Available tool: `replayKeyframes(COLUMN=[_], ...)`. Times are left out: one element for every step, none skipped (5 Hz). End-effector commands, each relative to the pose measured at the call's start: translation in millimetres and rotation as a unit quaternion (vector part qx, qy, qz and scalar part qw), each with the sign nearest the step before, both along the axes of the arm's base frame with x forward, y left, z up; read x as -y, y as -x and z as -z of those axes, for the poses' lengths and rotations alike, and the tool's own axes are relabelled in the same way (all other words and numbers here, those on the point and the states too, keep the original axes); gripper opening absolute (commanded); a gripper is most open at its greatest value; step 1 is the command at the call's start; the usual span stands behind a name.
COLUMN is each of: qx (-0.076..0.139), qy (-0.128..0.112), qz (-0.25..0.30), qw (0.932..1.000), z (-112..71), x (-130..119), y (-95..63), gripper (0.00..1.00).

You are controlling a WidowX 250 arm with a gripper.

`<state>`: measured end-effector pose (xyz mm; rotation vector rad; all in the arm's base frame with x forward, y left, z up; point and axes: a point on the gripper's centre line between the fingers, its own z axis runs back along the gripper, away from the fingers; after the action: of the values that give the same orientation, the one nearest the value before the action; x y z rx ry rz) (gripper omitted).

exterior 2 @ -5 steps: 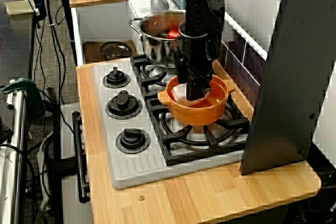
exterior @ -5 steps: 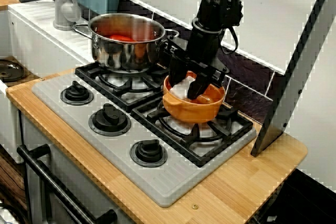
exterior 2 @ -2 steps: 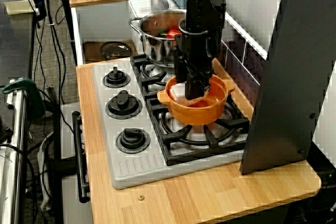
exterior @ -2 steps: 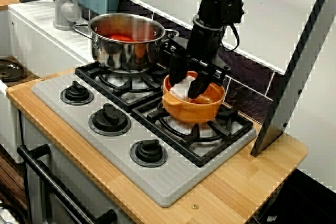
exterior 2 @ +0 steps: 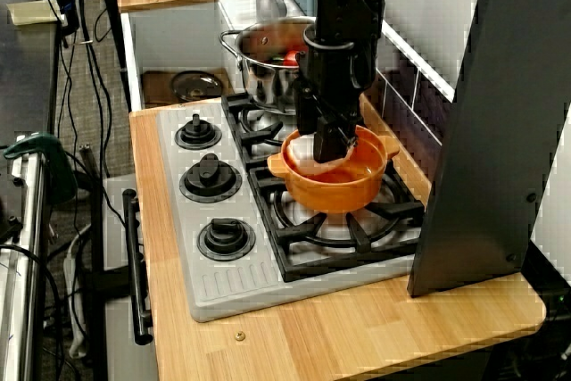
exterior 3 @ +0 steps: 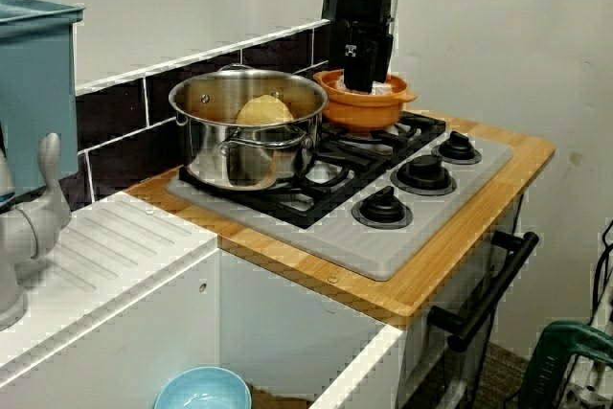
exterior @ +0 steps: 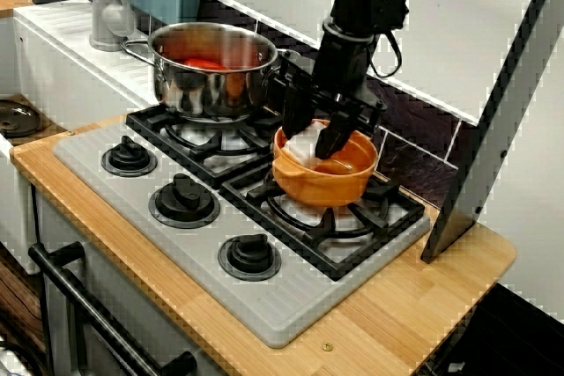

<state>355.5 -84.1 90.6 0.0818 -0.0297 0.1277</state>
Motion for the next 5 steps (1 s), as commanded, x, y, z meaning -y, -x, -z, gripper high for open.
replayKeyframes(qx=[0.063,0.064,0.065,0.070,0.077], qy=[0.026,0.034,0.038,0.041,0.045], qz=[-0.009,-0.012,-0.015,-0.021,-0.027], qw=[0.9976,0.9973,0.9970,0.9965,0.9957], z=[-57.3,-64.9,-71.1,-79.2,-88.0], x=[-9.8,-10.6,-11.3,-15.9,-20.4], y=[4.6,6.7,8.1,9.3,12.3], gripper=[0.00,0.00,0.00,0.00,0.00])
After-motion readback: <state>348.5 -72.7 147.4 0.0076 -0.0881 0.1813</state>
